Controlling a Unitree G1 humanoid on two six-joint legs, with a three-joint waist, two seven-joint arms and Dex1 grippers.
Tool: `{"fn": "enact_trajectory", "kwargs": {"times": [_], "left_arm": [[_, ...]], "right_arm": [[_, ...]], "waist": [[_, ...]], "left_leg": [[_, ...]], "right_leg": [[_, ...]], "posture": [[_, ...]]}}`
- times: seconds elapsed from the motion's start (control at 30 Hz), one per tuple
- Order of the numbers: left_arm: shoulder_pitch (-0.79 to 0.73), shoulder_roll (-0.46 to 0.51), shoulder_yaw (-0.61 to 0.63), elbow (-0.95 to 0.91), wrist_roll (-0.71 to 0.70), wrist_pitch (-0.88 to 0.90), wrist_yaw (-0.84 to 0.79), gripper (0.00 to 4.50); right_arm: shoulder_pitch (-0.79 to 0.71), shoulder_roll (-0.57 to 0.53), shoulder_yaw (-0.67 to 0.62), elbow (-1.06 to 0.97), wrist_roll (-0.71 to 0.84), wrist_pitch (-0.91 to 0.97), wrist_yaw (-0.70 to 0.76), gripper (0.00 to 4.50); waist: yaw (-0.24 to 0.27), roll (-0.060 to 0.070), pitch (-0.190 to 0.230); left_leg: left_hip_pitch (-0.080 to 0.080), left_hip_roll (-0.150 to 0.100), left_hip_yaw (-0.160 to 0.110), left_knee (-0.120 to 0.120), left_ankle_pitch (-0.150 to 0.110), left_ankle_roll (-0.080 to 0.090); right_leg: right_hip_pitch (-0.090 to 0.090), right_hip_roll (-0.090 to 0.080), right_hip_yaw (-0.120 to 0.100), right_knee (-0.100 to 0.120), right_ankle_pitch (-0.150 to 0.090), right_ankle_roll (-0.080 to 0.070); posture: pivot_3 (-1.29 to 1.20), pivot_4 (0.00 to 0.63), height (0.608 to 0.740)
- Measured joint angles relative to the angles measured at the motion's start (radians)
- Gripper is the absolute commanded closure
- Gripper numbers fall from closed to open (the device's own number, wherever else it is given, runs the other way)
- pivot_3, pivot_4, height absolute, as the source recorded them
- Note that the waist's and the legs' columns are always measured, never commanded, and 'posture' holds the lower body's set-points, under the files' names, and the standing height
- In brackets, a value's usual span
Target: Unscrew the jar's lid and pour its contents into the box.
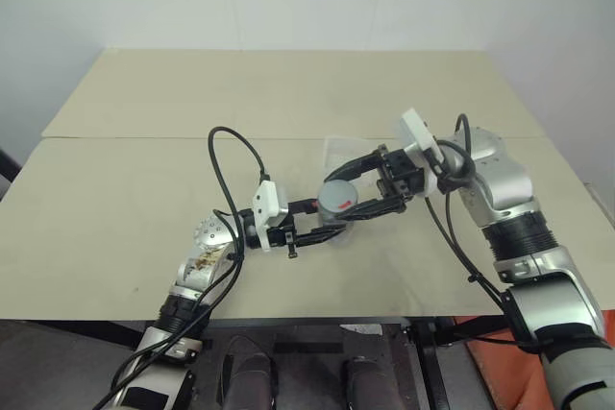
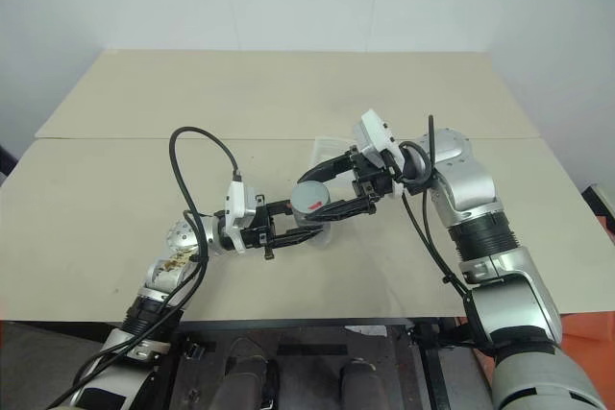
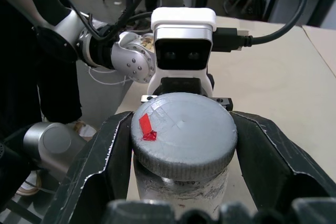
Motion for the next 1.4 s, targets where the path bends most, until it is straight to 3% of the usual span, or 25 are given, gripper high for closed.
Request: {"fn": "enact_trajectory", "kwargs": {"times": [0.03,0.2,0.23,0.37,0.53,0.73,0.93,1.03,1.2,1.4], "left_arm": [[0.0,0.0,0.0,0.0,0.0,0.0,0.001,2.58],[-0.002,-0.011,-0.006,-0.014,0.012,-0.006,0.016,2.58],[-0.002,-0.016,-0.01,-0.014,0.015,-0.006,0.018,2.58],[-0.006,-0.026,-0.022,-0.013,0.031,-0.006,0.031,2.58],[-0.004,-0.02,-0.027,0.003,0.056,-0.008,0.047,2.58],[-0.009,-0.034,-0.017,0.08,0.112,-0.033,0.123,2.58],[-0.063,-0.108,0.013,0.148,0.171,-0.078,0.294,2.58],[-0.064,-0.135,0.04,0.151,0.174,-0.085,0.366,2.58],[-0.064,-0.148,0.045,0.148,0.176,-0.085,0.404,2.58],[-0.051,-0.156,0.043,0.146,0.193,-0.089,0.429,2.58]], "right_arm": [[-0.006,-0.002,0.007,0.008,0.007,-0.001,0.0,1.7],[-0.022,-0.005,0.021,0.036,0.036,0.022,0.002,0.07],[-0.021,-0.005,0.018,0.035,0.036,0.022,0.002,0.02],[0.05,-0.02,-0.076,-0.059,0.035,0.0,-0.015,0.02],[0.197,-0.109,-0.229,-0.32,0.067,0.025,-0.109,0.02],[0.414,-0.145,-0.33,-0.661,0.062,0.144,-0.388,0.02],[0.506,0.038,-0.275,-0.909,-0.149,0.263,-0.874,0.02],[0.541,0.129,-0.223,-0.983,-0.224,0.346,-1.045,0.02],[0.558,0.264,-0.122,-1.009,-0.325,0.451,-1.244,0.02],[0.547,0.309,-0.058,-0.963,-0.422,0.462,-1.333,0.02]], "waist": [[0.001,0.0,0.0],[0.002,0.0,0.0],[0.002,0.0,0.0],[0.005,0.0,0.0],[0.012,0.0,0.0],[0.01,0.0,0.0],[0.013,0.0,0.0],[0.014,0.0,0.0],[0.012,0.0,0.0],[0.009,0.0,0.0]], "left_leg": [[0.0,0.0,0.0,0.0,0.0,0.0],[0.0,0.0,-0.002,0.0,0.0,0.0],[0.0,0.0,-0.002,0.0,0.0,0.0],[-0.001,0.0,-0.003,0.0,0.0,0.0],[-0.001,0.0,-0.004,0.0,0.0,0.0],[-0.001,0.0,-0.004,0.0,0.0,0.0],[-0.003,-0.001,-0.004,0.0,0.0,0.0],[-0.004,-0.001,-0.004,0.0,0.0,0.0],[-0.004,-0.001,-0.004,0.0,0.0,0.0],[-0.004,-0.001,-0.003,0.0,0.0,0.0]], "right_leg": [[0.0,0.0,0.0,0.0,0.0,0.0],[0.0,0.0,0.0,0.0,0.0,0.0],[0.0,0.0,0.0,0.0,0.0,0.0],[-0.001,0.0,0.0,0.001,0.0,0.0],[-0.002,0.0,0.0,0.001,0.0,0.0],[-0.002,0.0,0.001,0.001,0.0,0.0],[-0.003,0.0,0.001,0.001,0.0,0.0],[-0.005,0.0,0.001,0.001,0.0,0.0],[-0.005,0.0,0.001,0.001,0.0,0.0],[-0.005,0.0,0.001,0.001,0.0,0.0]], "posture": [[0.0,0.15,0.74],[0.0,0.15,0.74],[0.0,0.15,0.74],[0.0,0.15,0.74],[0.0,0.15,0.74],[0.0,0.15,0.74],[0.0,0.15,0.74],[0.0,0.15,0.74],[0.0,0.15,0.74],[0.0,0.15,0.74]]}}
